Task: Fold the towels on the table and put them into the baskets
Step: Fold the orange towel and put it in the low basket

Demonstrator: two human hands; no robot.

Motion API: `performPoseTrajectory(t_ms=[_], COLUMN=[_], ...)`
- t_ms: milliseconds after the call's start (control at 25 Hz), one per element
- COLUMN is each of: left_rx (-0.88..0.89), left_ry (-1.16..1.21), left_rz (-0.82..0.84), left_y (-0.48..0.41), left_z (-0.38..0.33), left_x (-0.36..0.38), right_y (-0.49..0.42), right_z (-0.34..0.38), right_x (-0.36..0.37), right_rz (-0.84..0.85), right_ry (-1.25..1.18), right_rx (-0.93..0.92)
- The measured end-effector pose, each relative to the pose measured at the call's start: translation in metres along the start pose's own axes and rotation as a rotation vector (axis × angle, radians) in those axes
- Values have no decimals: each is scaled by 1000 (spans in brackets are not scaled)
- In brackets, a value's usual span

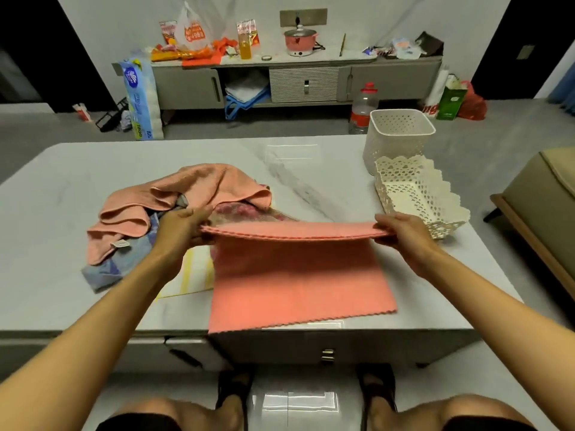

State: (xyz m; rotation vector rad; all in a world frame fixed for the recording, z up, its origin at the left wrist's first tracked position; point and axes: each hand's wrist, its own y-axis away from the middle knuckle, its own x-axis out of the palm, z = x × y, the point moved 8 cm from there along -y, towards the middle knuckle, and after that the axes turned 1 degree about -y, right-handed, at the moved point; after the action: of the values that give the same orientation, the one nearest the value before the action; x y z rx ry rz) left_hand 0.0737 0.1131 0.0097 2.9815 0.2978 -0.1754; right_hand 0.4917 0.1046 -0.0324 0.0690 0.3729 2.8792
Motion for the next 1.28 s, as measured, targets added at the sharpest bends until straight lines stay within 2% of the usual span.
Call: performPoseTrajectory(t_ms=[80, 240, 520, 640, 880, 960, 1120, 1160, 1280], left_rx=[-27, -36, 1, -47, -79, -97, -232, -253, -266], left_ry=[-65, -235, -317, -373, -472, -556, -289, -282, -443], left_rz=[50, 47, 38, 70, -44, -125, -136, -134, -132], left_y=[38, 86, 90, 91, 86, 80, 55, 47, 36], left_z=[26, 85, 101, 114, 123, 120, 120, 121, 122], left_x=[-1, -1, -5, 1, -5, -12, -6, -4, -1], right_y=[31, 64, 66, 75, 75, 68, 39, 30, 10], right_z=[-27, -78, -79, -87, -83, -82, -76, -76, -80], right_x=[-12, -27, -28, -27, -23, -26, -19, -16, -13], right_rz=[55, 37, -35, -42, -62, -80, -89, -94, -129], right_ry=[134, 442, 430, 536, 769, 814, 694, 667, 683], right_rx=[-10, -54, -127, -109, -207, -170, 7, 62, 154])
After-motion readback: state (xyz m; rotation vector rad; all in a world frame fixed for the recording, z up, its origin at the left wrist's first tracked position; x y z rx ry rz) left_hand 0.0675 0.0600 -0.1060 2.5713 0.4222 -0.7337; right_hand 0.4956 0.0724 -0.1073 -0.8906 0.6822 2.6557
